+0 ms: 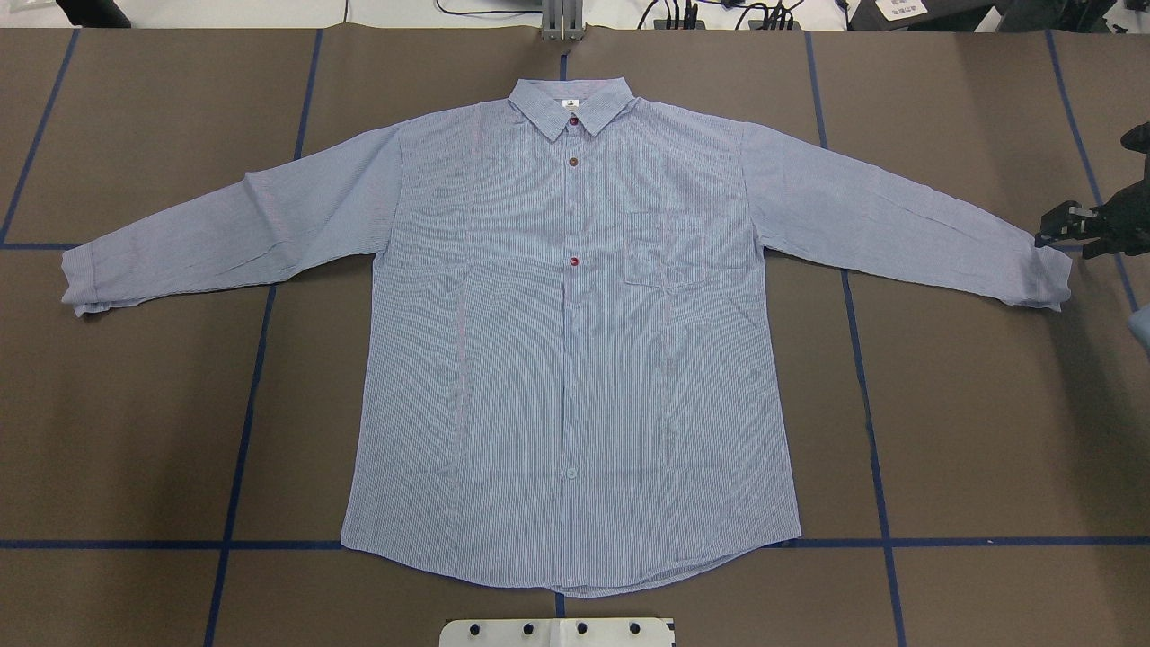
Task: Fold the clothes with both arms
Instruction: 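Reach the right gripper to the sleeve cuff nearest it and grasp it, then lift the cuff with the right gripper and carry it across toward the collar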
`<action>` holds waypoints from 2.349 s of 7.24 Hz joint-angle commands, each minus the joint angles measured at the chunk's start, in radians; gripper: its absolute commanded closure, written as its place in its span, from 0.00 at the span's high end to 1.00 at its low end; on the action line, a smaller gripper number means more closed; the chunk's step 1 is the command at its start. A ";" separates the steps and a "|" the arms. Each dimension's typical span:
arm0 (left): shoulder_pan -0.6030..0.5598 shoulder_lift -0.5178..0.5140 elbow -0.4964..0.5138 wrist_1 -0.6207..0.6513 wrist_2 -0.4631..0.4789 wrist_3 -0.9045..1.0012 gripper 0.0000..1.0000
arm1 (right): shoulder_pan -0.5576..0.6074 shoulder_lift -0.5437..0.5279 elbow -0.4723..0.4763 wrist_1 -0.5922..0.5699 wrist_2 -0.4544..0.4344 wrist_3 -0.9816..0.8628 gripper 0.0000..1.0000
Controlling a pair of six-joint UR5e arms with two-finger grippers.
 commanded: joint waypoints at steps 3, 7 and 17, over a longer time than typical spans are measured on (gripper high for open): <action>0.002 -0.001 -0.002 -0.001 -0.003 0.000 1.00 | 0.000 -0.003 -0.003 0.000 0.004 0.001 0.68; 0.002 -0.002 -0.003 0.000 -0.003 0.000 1.00 | 0.000 -0.004 -0.003 0.001 0.004 0.004 0.65; 0.000 -0.002 -0.012 0.003 -0.003 0.002 1.00 | -0.005 -0.006 -0.005 0.001 0.013 0.006 0.27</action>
